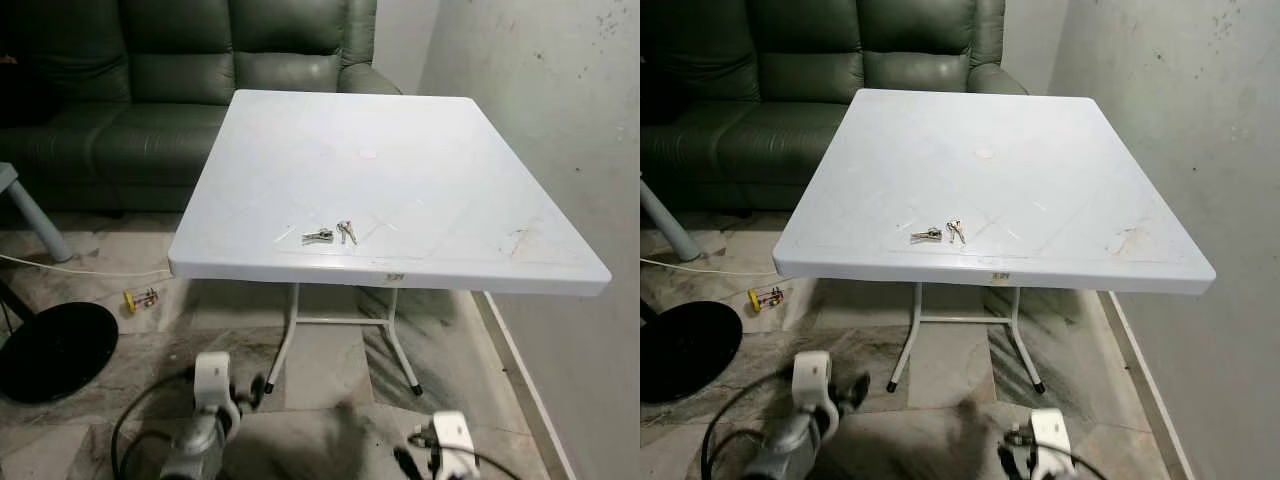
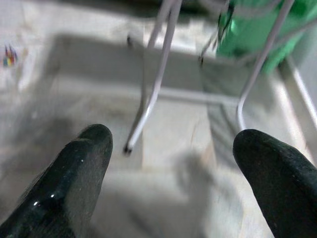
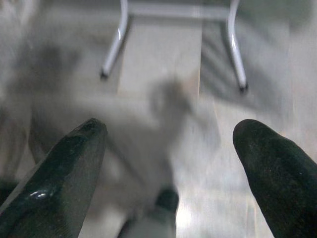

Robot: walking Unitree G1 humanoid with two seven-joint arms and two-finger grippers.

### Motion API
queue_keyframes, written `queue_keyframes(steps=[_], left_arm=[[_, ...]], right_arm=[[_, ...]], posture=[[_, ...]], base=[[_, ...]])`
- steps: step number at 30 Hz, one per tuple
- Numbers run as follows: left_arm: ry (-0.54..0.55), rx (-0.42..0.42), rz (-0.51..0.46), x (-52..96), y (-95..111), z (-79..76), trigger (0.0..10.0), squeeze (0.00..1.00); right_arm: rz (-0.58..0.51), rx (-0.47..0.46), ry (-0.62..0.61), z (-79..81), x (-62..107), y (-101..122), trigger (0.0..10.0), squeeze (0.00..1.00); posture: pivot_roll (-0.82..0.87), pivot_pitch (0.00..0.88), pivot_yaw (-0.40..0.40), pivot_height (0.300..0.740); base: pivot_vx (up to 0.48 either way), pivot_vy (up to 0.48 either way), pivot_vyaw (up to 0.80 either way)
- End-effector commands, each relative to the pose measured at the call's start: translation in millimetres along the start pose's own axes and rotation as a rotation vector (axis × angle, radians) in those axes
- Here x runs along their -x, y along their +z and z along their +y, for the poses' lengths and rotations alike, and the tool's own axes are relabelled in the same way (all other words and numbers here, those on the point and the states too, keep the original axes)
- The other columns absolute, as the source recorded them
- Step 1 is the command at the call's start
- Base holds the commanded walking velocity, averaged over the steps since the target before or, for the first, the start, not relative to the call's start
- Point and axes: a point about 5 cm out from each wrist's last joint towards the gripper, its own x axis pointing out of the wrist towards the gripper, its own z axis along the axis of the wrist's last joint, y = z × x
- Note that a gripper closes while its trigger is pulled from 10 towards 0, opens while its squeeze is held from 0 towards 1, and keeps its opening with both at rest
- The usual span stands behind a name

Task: Hang keys on a hook

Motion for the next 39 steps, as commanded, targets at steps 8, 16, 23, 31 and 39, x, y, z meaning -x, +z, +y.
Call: queue_keyframes(steps=[8, 16, 23, 31, 39], left_arm=[[-0.062, 0.003, -0.268, -10.3, 53, -11.3, 10.0, 0.0], [-0.1, 0.018, -0.384, -10.9, 73, -25.4, 10.0, 0.0], [-0.177, -0.011, -0.552, 2.3, 91, -42.9, 10.0, 0.0], [-0.193, -0.027, -0.648, 16.1, 103, -43.9, 10.0, 0.0], [-0.18, 0.011, -0.754, 27.1, 138, -40.9, 10.0, 0.0]], right_arm=[[-0.294, -0.056, 0.011, -8.0, -7.3, 64, 10.0, 0.0], [-0.438, -0.036, 0.044, -3.2, -8.4, 97, 10.0, 0.0], [-0.701, 0.01, 0.116, 3.6, 4.8, 139, 10.0, 0.0], [-0.832, 0.038, 0.138, 11.4, 17.8, 159, 10.0, 0.0], [-0.939, 0.043, 0.176, 29.1, 30.4, 184, 10.0, 0.0]], posture=[[0.01, 0.0, -0.039, 0.715], [0.01, 0.0, -0.05, 0.715], [0.02, 0.0, -0.061, 0.715], [0.01, 0.0, -0.066, 0.715], [0.02, 0.0, -0.07, 0.715]], base=[[0.0, 0.0, 0.0], [0.0, 0.0, 0.0], [0.0, 0.0, 0.0], [0.0, 0.0, 0.0], [0.0, 0.0, 0.0]])
